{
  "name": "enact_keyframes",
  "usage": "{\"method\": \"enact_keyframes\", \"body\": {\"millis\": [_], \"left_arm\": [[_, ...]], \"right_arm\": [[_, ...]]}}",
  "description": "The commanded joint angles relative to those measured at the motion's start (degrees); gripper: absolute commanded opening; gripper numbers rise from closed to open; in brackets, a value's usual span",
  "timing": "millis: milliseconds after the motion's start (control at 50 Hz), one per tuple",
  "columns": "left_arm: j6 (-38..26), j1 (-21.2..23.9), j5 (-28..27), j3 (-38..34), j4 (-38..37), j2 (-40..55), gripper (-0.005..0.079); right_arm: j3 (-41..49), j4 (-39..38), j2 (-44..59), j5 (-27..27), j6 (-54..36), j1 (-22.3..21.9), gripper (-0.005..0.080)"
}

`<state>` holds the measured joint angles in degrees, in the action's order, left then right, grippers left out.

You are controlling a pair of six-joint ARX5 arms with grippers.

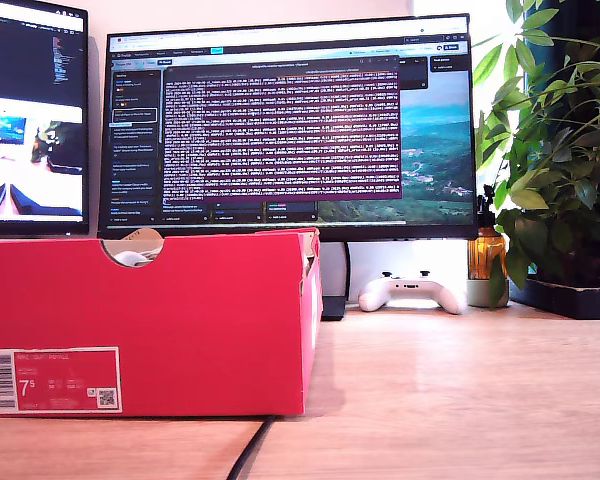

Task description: Pack the white shoes by picking the first shoe and placing it inside the red shoebox, left side, then picking and rotating the second shoe and placing it in the shoebox

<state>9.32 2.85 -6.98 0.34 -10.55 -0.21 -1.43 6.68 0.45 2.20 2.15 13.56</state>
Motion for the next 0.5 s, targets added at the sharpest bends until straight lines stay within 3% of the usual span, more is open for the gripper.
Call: {"method": "enact_keyframes", "body": {"millis": [0, 140, 240, 480], "left_arm": [[0.33, 0.02, -0.07, -1.77, -1.14, -0.48, -0.0021], [0.33, 0.02, -0.02, -1.77, -1.14, -0.48, -0.0021], [0.33, 0.02, -0.04, -1.77, -1.16, -0.48, -0.0021], [0.33, 0.02, -0.04, -1.77, -1.16, -0.48, -0.0021]], "right_arm": [[1.16, -0.02, -0.39, -2.34, 0.90, -3.32, -0.0002], [1.16, 0.20, -0.39, -8.20, 0.81, -13.22, -0.0002], [1.16, 0.11, -0.39, -13.00, 0.57, -17.70, -0.0002], [1.16, 0.37, -0.39, -14.84, 0.02, -18.58, -0.0002]]}}
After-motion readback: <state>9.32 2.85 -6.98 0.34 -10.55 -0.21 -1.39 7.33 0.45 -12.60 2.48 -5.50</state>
